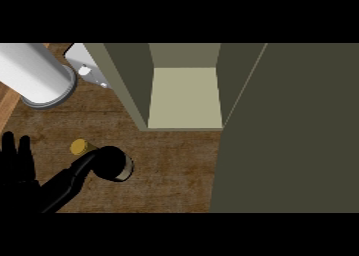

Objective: Pick up the wine, place it into the cabinet and close the cabinet

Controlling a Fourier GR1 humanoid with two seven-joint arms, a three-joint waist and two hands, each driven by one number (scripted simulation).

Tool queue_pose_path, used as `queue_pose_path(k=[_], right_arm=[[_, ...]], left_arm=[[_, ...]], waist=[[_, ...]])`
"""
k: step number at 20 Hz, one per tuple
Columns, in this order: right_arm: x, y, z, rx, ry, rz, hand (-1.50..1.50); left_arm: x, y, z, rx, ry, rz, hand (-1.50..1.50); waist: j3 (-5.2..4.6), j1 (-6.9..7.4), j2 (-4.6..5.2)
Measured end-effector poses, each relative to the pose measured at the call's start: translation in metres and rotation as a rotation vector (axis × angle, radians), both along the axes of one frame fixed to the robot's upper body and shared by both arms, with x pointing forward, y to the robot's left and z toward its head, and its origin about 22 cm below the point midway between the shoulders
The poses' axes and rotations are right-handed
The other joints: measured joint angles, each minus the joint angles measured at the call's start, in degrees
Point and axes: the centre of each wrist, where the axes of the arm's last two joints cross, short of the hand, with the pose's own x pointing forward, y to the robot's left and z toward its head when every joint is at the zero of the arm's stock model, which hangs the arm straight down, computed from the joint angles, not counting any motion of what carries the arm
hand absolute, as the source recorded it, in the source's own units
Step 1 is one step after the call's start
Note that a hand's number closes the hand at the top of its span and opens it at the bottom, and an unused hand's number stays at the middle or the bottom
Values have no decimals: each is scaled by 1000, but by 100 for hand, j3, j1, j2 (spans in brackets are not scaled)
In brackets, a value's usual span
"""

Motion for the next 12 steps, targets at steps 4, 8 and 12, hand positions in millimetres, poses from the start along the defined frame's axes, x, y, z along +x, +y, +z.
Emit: queue_pose_path(k=[4,8,12], right_arm=[[1,-1,2,-6,-7,-7,-150],[1,3,5,5,3,5,-150],[2,2,4,8,-4,4,-150]], left_arm=[[0,2,-20,8,13,30,-150],[0,8,-37,8,26,58,-150],[8,14,-59,3,33,58,-150]], waist=[[-3,10,-4],[-4,24,-11],[-2,32,-8]])
